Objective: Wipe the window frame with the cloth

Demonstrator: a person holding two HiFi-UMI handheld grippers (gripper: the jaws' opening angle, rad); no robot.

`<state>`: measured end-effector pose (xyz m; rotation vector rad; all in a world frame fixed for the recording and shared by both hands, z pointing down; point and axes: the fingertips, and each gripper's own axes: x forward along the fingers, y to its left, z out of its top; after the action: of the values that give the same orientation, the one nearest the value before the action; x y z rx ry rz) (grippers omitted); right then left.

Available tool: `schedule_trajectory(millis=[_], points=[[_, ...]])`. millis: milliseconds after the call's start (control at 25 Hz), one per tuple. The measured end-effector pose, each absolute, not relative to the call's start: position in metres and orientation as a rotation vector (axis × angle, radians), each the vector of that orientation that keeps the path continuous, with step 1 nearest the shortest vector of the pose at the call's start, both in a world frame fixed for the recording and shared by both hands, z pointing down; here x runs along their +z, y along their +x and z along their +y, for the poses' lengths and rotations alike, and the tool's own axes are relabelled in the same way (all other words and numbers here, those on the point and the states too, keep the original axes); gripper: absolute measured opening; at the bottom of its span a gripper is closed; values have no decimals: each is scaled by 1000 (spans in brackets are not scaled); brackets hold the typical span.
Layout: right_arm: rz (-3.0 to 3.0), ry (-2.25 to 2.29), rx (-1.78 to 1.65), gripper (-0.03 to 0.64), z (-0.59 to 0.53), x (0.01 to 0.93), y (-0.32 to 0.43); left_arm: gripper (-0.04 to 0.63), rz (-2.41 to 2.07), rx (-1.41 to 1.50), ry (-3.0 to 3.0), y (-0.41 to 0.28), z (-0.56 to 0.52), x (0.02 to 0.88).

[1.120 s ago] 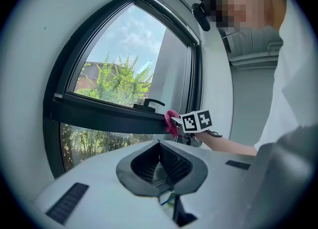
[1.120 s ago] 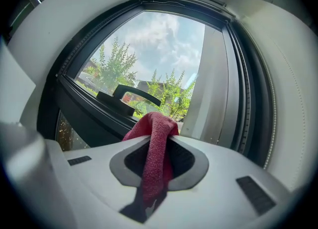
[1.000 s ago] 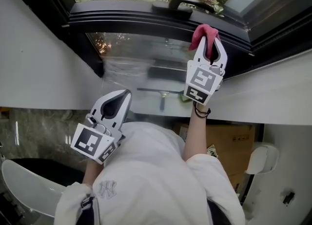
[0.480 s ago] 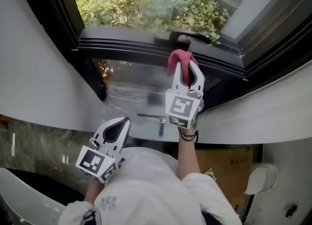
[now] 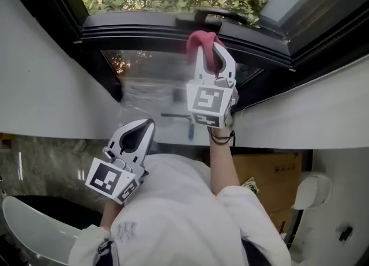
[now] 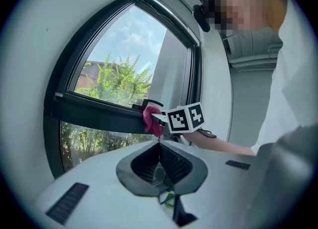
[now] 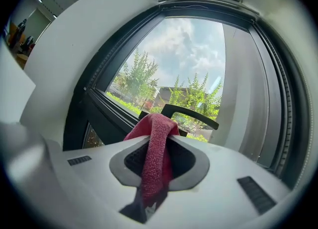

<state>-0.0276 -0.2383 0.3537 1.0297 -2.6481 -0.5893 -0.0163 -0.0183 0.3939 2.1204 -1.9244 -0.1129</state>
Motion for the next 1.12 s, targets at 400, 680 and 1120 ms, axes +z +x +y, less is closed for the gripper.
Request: schedule_trajectory(millis=[400,680,1120], points=[[-2737,939,-524,71,-239,350,-27,9,-1892,-120,2137,-22,-28,393],[-2951,814,-370,72,-203,336,13,9,-1825,-83,2182,-15,-38,396],[-2988,800,-87,71,-142,362,84,9,-1844,-77,2208,-12,-50,385]])
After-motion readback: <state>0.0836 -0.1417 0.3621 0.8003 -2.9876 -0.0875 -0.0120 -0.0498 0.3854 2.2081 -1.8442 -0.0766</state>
